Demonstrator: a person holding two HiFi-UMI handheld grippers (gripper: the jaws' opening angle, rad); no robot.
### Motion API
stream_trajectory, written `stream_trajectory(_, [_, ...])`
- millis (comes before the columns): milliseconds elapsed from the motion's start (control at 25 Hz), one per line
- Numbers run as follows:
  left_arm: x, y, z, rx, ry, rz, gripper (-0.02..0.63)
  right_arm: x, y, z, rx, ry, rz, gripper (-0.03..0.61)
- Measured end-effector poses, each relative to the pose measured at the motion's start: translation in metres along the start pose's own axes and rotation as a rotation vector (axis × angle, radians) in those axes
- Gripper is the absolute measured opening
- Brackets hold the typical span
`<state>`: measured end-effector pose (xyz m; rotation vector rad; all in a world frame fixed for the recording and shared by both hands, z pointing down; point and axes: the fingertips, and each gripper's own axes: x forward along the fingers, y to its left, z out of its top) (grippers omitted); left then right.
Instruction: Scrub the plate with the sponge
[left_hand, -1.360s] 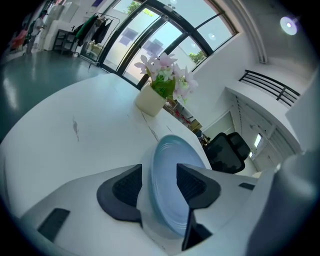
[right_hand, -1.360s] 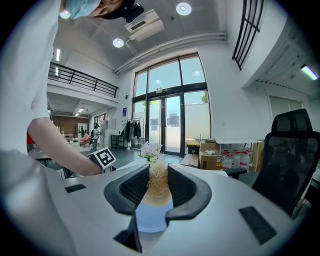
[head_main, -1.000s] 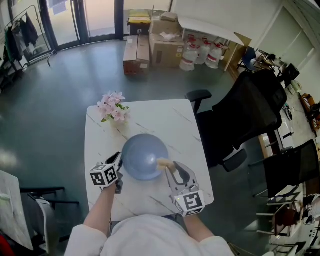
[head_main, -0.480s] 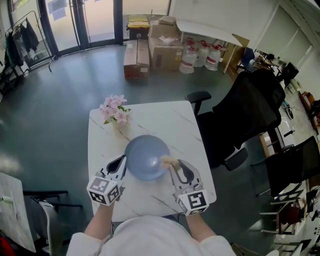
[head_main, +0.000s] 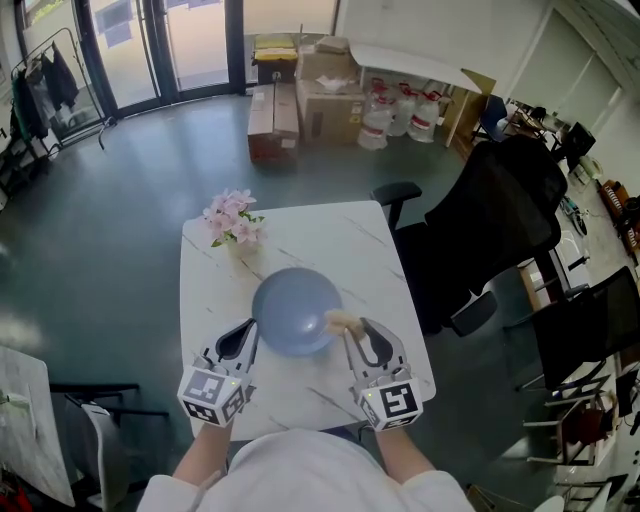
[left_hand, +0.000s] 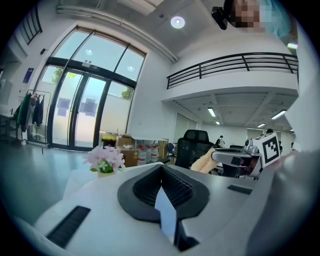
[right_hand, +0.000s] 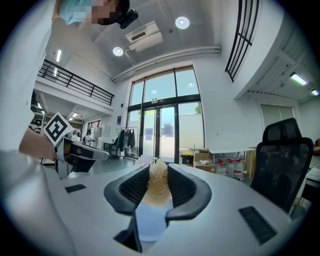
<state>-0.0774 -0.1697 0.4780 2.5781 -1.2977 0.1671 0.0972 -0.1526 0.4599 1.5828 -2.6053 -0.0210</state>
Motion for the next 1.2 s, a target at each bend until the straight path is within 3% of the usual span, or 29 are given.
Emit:
stream_trajectory(280, [-0.007,-0.006,0.000,0.018,0.003,0.008,0.034,-0.006,0.001,0.002,-0.023,0.009,-0.020,0.118])
stream_trajectory(1200, [-0.013,-0.011,-0.002,-0.030,-0.014,0.000,0.034,-0.011,0.004,0.002,-0.028,0.013,-0.029,0.118])
